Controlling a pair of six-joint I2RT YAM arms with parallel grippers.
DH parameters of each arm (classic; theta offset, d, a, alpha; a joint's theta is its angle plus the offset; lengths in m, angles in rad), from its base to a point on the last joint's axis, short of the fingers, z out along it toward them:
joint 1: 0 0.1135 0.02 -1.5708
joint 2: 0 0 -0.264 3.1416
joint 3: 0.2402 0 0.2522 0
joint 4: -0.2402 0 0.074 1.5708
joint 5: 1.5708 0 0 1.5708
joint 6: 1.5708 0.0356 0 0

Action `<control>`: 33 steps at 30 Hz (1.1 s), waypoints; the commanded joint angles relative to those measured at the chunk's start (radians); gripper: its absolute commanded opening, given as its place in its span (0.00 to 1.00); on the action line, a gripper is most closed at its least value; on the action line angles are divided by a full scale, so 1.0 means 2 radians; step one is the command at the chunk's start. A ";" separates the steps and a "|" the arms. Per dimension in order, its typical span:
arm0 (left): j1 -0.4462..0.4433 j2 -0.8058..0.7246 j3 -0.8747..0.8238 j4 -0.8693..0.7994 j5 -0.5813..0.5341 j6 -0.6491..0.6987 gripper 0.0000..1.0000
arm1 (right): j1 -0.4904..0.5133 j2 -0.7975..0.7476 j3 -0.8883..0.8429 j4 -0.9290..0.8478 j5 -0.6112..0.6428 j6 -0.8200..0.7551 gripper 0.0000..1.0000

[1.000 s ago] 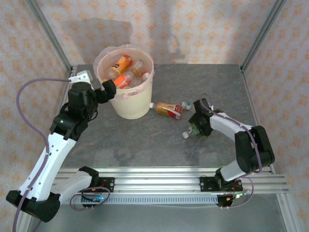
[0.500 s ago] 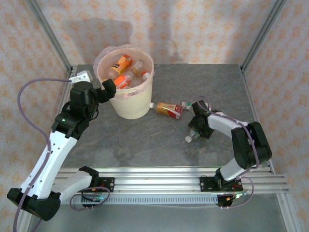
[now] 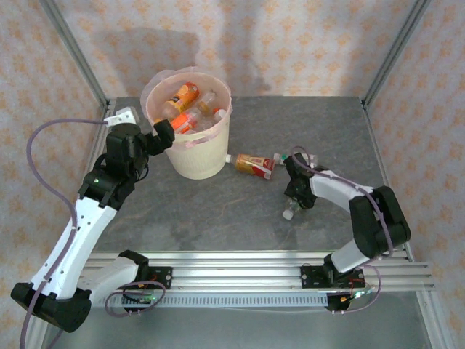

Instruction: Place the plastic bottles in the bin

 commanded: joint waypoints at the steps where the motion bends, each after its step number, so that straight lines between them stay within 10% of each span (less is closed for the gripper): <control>1: -0.001 -0.008 -0.004 0.018 0.004 -0.008 1.00 | 0.003 -0.055 -0.005 -0.017 0.015 -0.014 0.40; 15: -0.002 -0.011 -0.005 0.047 0.098 -0.009 1.00 | 0.008 -0.283 -0.014 0.049 -0.066 -0.066 0.38; 33: -0.093 0.034 0.007 0.100 0.264 0.038 1.00 | 0.022 -0.311 -0.006 0.242 -0.225 -0.074 0.38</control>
